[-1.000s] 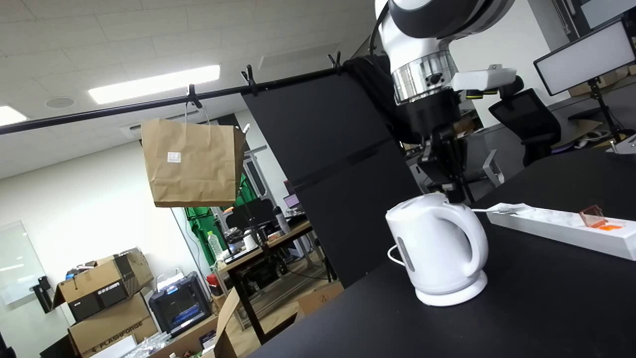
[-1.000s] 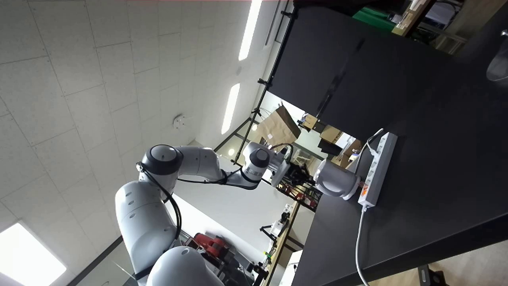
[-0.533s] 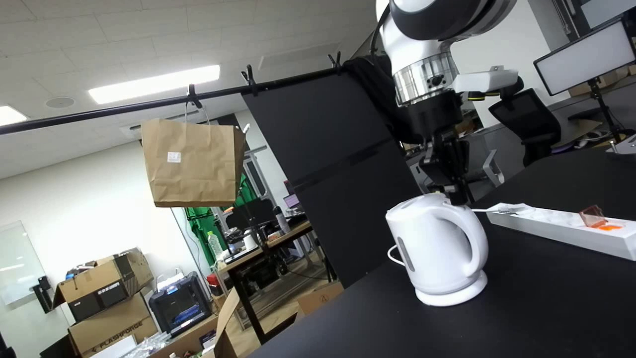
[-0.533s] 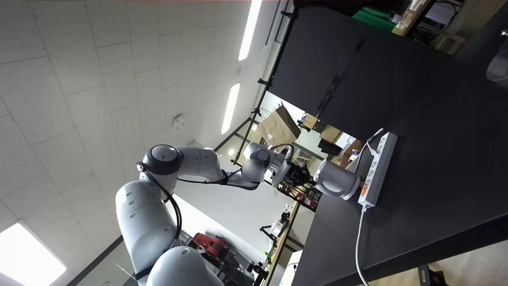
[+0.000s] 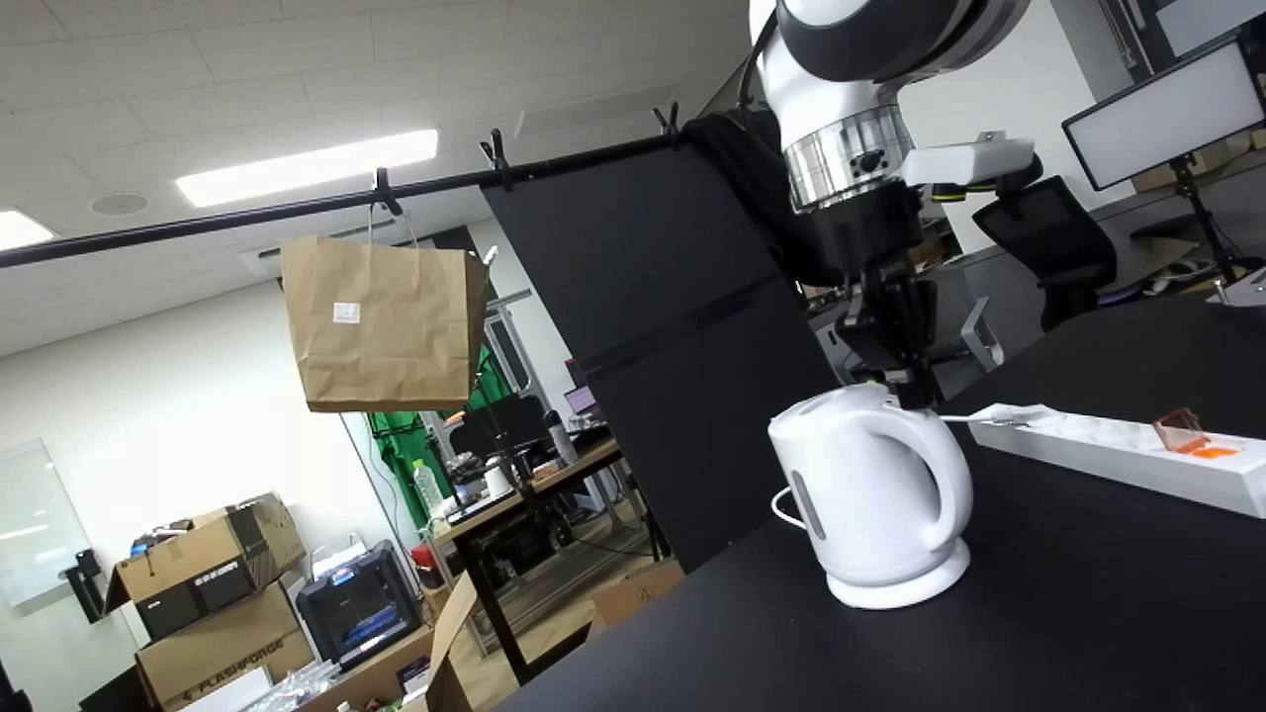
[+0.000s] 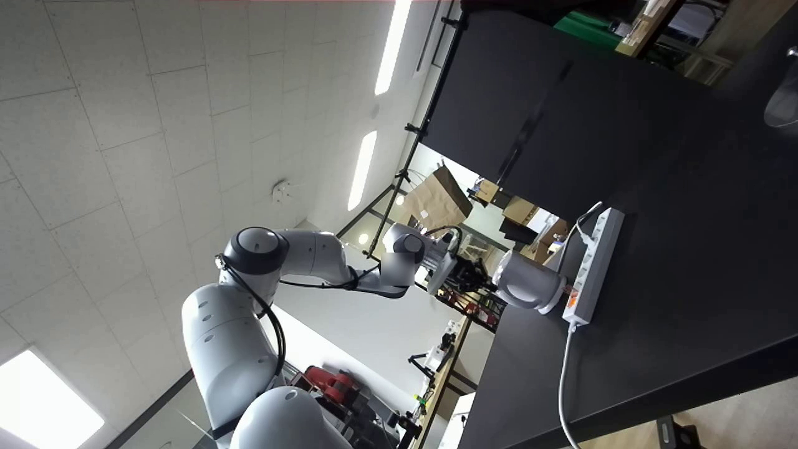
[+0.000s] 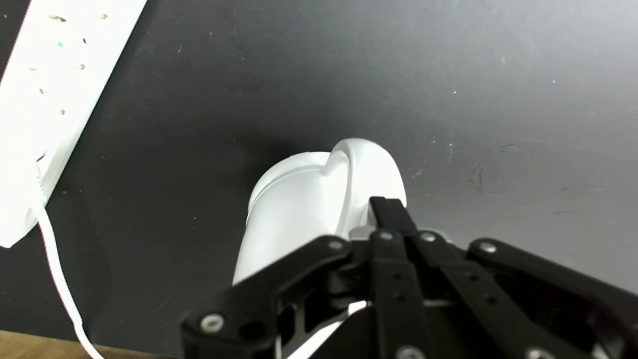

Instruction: Turn off the switch on the electric kettle

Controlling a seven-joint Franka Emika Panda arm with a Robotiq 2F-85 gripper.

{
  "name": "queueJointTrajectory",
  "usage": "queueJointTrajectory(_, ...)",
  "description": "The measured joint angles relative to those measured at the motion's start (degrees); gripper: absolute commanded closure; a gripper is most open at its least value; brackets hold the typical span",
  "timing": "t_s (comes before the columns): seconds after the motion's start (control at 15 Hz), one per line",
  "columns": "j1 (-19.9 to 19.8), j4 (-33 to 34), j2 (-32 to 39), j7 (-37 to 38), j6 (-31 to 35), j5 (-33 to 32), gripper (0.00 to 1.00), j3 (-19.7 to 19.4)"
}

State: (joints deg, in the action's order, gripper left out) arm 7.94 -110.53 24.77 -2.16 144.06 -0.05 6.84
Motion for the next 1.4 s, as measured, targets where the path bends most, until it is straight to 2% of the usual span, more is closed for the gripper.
queueJointTrajectory(0.27,0.0,-0.1,0.0,0.5,0.2,0.0,1.0,0.0)
queueJointTrajectory(0.47,0.0,-1.2,-0.3,1.1,2.6,0.0,1.0,-0.1)
queueJointTrajectory(1.07,0.0,-8.1,-2.0,2.2,16.1,0.1,1.0,-0.5)
queueJointTrajectory(1.4,0.0,-12.5,-2.0,2.2,27.4,0.9,1.0,-0.5)
